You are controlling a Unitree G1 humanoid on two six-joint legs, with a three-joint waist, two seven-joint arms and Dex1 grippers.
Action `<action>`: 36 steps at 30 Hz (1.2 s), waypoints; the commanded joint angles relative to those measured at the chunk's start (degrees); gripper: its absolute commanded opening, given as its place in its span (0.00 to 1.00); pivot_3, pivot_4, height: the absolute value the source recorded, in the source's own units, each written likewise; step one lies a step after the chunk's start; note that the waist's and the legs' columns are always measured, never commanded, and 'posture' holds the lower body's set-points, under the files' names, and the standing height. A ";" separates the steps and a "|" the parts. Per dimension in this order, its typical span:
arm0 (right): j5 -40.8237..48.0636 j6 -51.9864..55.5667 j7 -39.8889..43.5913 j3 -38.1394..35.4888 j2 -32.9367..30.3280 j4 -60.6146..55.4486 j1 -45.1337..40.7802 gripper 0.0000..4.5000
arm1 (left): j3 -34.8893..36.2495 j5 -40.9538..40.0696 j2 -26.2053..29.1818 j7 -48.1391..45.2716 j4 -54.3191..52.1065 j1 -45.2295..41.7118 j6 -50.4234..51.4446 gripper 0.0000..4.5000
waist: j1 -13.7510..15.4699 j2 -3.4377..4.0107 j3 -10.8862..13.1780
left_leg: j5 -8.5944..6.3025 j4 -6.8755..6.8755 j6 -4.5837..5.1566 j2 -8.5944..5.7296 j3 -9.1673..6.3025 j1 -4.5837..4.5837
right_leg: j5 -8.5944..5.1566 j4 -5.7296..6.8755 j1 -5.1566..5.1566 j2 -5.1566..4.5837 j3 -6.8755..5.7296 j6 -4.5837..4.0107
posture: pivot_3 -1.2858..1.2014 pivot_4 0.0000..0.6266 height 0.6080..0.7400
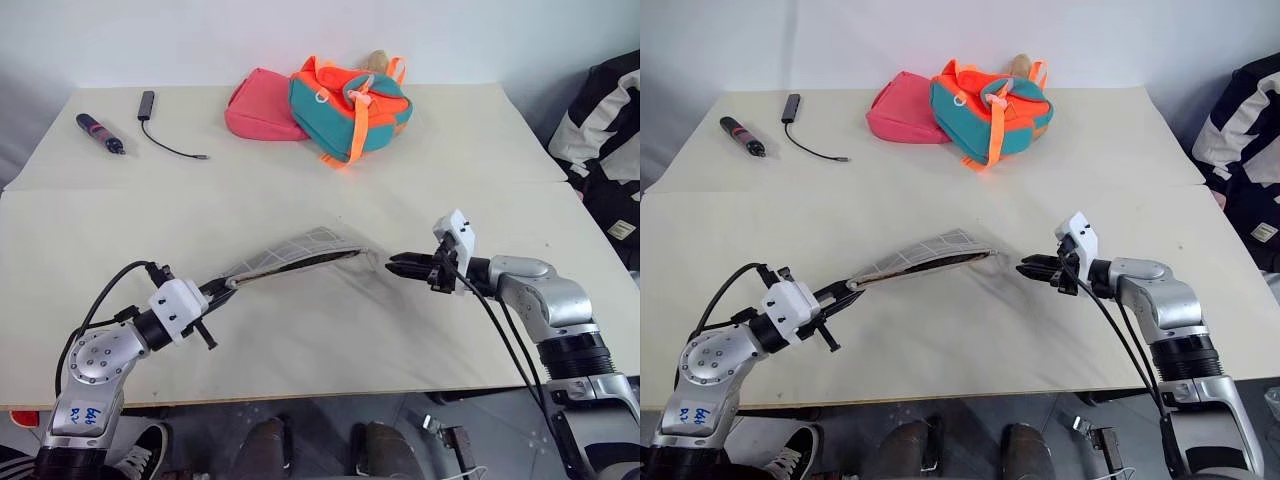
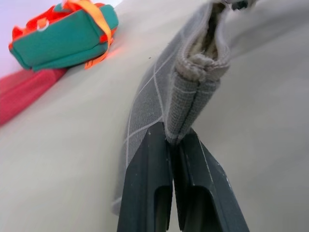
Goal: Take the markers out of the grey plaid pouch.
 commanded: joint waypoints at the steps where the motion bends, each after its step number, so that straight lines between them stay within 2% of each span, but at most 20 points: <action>1: 2.25 -0.71 2.45 -4.09 -2.40 -4.45 -2.33 0.47 | 1.86 -4.11 -0.21 -0.07 -3.55 -1.02 3.46 0.00 | 0.00 0.02 0.01 | 0.00 0.03 0.01 0.00 0.00 -0.01 | 0.00 0.00 0.00 0.00 0.00 0.00 | 0.52 0.24 1.00; 4: 1.76 -3.93 1.64 -6.76 -2.74 -4.51 -6.72 0.47 | 2.81 -8.44 0.22 -0.86 -4.62 -1.84 8.50 0.00 | -0.24 0.03 0.02 | -0.01 0.05 -0.01 0.01 0.00 0.00 | 0.00 0.01 0.00 0.02 0.01 0.00 | 0.52 0.24 1.00; 7: 5.89 -0.42 2.51 -7.36 -1.13 -9.34 -9.19 0.47 | 3.13 -10.84 0.65 -1.62 -5.59 -2.80 11.75 0.00 | -0.23 0.04 0.02 | -0.02 0.06 -0.04 0.07 0.06 0.02 | 0.01 0.03 -0.02 0.06 0.03 0.00 | 0.52 0.24 1.00; 10: 8.26 2.81 0.60 -5.03 1.93 -16.41 -10.70 0.35 | 2.80 -11.56 0.96 -2.08 -6.58 -4.28 13.95 0.00 | -0.17 0.04 0.02 | 0.00 0.06 -0.04 0.17 0.05 0.04 | 0.02 0.01 -0.01 0.13 0.02 -0.04 | 0.52 0.24 1.00; 12: 7.48 3.40 -0.10 -2.95 2.92 -19.25 -11.42 0.19 | 2.58 -11.50 0.81 -1.95 -6.76 -5.26 14.96 0.00 | -0.17 0.04 0.02 | 0.05 0.06 -0.02 0.18 0.06 0.04 | 0.02 0.01 -0.01 0.14 0.03 -0.04 | 0.52 0.24 1.00; 14: 2.42 -0.24 1.55 1.84 1.77 -20.78 -11.19 0.04 | 2.20 -11.70 0.42 -1.96 -7.17 -6.05 15.89 0.00 | -0.15 0.04 0.02 | 0.05 0.08 -0.02 0.16 0.08 0.02 | 0.02 0.00 -0.01 0.12 0.03 -0.04 | 0.52 0.24 1.00; 15: -0.66 -2.92 3.29 4.55 0.43 -20.83 -10.74 0.01 | 1.86 -11.70 0.19 -1.93 -7.47 -6.31 16.38 0.00 | -0.07 0.03 0.02 | 0.03 0.10 -0.01 0.14 0.11 0.02 | 0.02 -0.01 -0.01 0.11 0.05 -0.04 | 0.52 0.24 1.00; 17: -3.59 -6.01 5.28 6.90 -0.84 -20.03 -10.49 0.01 | 1.23 -11.33 -0.11 -1.89 -7.86 -6.62 17.06 0.00 | 0.11 0.03 0.02 | -0.02 0.20 -0.07 0.11 0.12 -0.01 | 0.02 -0.01 0.00 0.09 0.04 -0.03 | 0.52 0.24 1.00; 22: -4.41 -7.49 7.72 8.30 -0.40 -19.65 -10.74 0.01 | 0.23 -11.20 -0.54 -2.03 -8.66 -6.73 18.49 0.00 | -0.03 0.03 0.02 | -0.15 0.36 -0.17 0.11 0.16 -0.05 | 0.06 -0.03 0.01 0.09 0.07 0.05 | 0.52 0.24 1.00; 29: -6.49 -9.49 6.88 8.88 2.39 -17.39 -11.24 0.01 | -0.24 -10.73 -1.08 -2.03 -8.91 -6.84 18.64 0.00 | -0.15 0.03 0.02 | -0.13 0.40 -0.19 0.16 0.18 -0.03 | 0.06 -0.02 0.02 0.13 0.10 0.04 | 0.52 0.24 1.00; 36: -16.21 -18.58 7.98 13.04 0.00 -13.85 -11.13 0.01 | -1.62 -11.57 -1.29 -2.69 -10.48 -7.07 20.32 0.00 | -0.03 0.03 0.02 | -0.22 0.56 -0.26 0.16 0.18 -0.06 | 0.06 0.00 0.02 0.12 0.09 0.04 | 0.52 0.24 1.00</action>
